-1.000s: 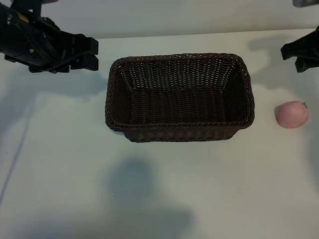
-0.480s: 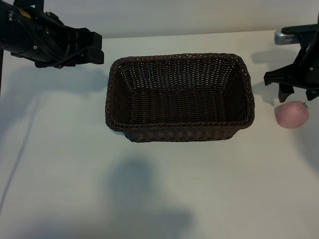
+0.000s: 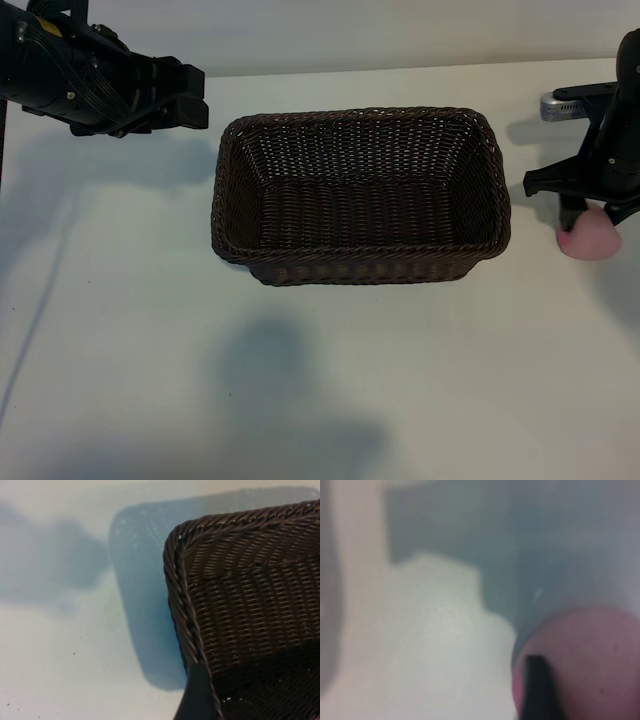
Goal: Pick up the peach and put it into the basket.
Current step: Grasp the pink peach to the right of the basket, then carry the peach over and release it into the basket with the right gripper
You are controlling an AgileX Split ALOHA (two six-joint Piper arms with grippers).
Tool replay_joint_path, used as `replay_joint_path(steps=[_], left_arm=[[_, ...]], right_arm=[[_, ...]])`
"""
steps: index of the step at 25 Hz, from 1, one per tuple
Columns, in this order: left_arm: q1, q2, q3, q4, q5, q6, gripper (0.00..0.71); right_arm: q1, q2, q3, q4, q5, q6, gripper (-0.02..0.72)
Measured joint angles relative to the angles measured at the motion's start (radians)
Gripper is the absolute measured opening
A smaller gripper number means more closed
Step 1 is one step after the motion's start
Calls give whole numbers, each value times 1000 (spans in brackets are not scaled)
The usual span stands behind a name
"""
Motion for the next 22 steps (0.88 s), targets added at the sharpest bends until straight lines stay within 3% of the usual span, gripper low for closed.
replay_joint_path(steps=[4,6,17,22], left_arm=[[0,0,0,0,0,0,596],[0,0,0,0,0,0,596],[0,0,0,-2,0,1,596],[0,0,0,-3,0,1,596]], right_arm=[[0,-1,0,-35,21,3,119],[0,-1,-1,-40,28,3,78],[0,-180,-16,-28,97,1,66],[1,-306,-97,57,142,-62,66]])
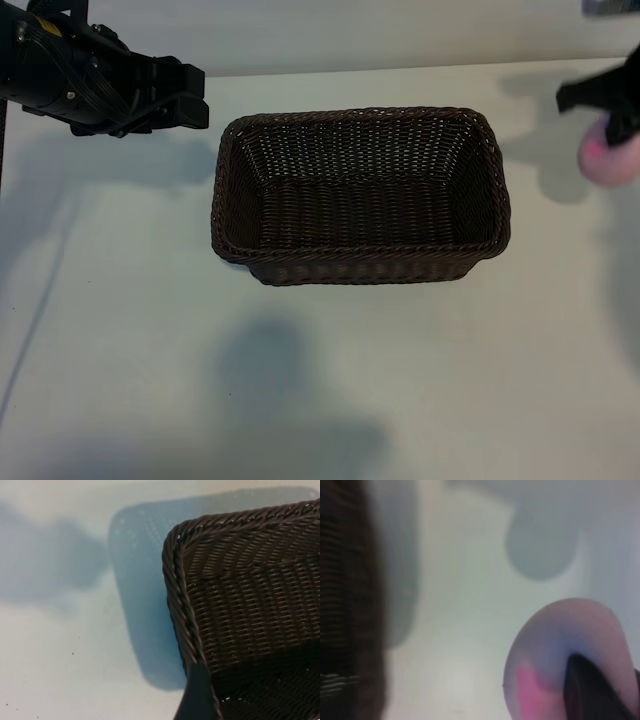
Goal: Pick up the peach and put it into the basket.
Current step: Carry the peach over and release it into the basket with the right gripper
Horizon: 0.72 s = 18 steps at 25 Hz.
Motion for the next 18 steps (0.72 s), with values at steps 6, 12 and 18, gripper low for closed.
replay_joint_path(steps=[6,12,18], left_arm=[[0,0,0,-4,0,1,596],[0,0,0,-4,8,2,596],[0,0,0,-4,9,2,596]], right_arm=[[85,-16,-78,168,38,-109,64],[251,16,-83,207,-44,-124,64],[322,113,-83,209,-142,-135,64]])
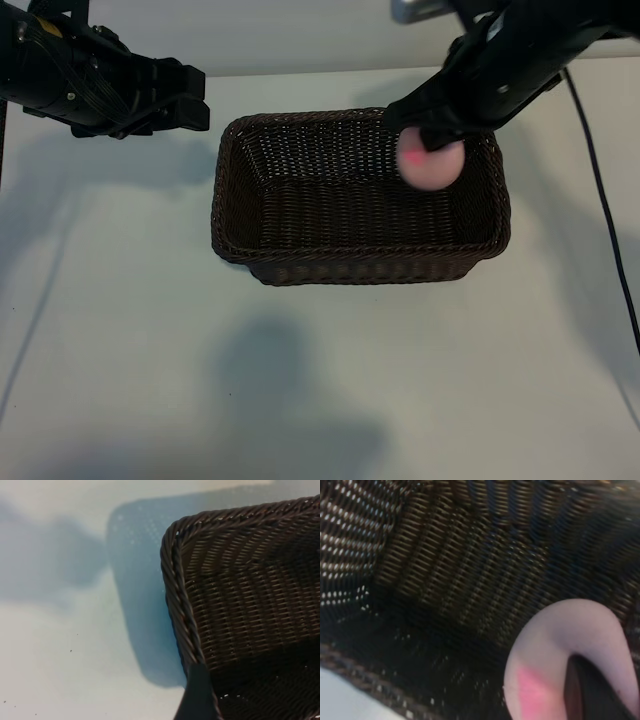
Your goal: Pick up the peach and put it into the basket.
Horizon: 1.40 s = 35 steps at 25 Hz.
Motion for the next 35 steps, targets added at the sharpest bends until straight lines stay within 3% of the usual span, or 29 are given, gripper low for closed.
replay_joint_path(steps=[8,11,13,20,22,29,35], left_arm=[[0,0,0,0,0,0,596],[0,0,0,0,0,0,596],[0,0,0,0,-1,0,596],[0,0,0,0,-1,0,595],[0,0,0,0,-1,0,595],[0,0,0,0,-1,0,594],[0,0,0,0,1,-3,594]], right_arm=[[7,144,0,19,-61,-9,67],[7,164,0,26,-63,-10,105],[7,165,0,26,-66,-10,178],[7,116,-1,26,-66,-8,582],[7,102,-1,28,-59,-7,638],[7,49,-1,17,-10,4,652],[6,-30,-1,-73,23,60,633]])
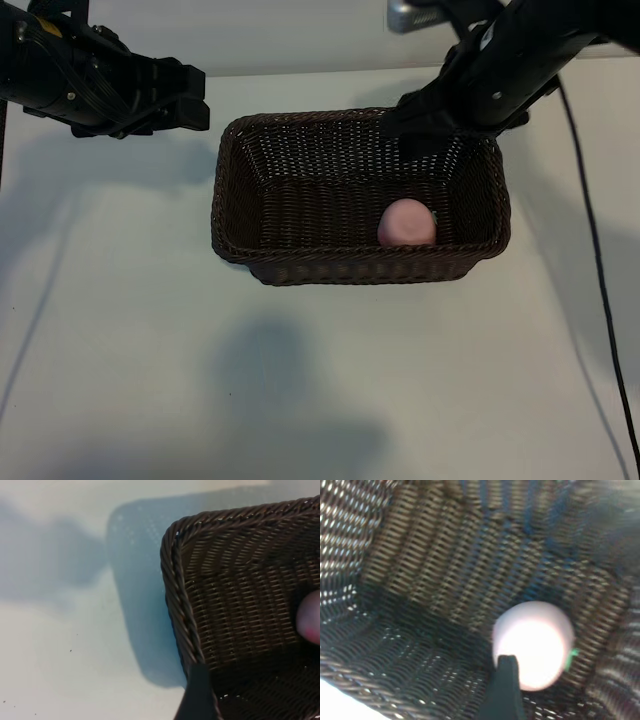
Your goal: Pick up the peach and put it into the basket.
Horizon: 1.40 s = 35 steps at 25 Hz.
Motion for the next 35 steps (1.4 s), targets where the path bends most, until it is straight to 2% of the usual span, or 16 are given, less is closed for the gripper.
replay_joint_path(steps=[6,13,18,21,27,30,33,35], left_arm=[[0,-13,0,57,21,3,594],[0,-151,0,252,58,-42,594],[0,-259,0,376,173,-95,594],[0,-355,0,410,246,-112,594],[0,-666,0,489,366,-156,594],[0,-805,-1,636,471,-203,594],[0,-865,0,807,471,-253,594],[0,-900,0,839,471,-269,594]], right_arm=[[-75,-92,0,-87,88,41,619],[-195,-230,0,-113,168,39,598],[-230,-320,0,-153,209,38,597],[-230,-360,0,-160,239,38,595],[-230,-420,0,-167,256,26,595],[-230,-451,0,-170,257,26,595],[-230,-472,0,-171,259,21,595],[-230,-478,0,-172,260,21,595]])
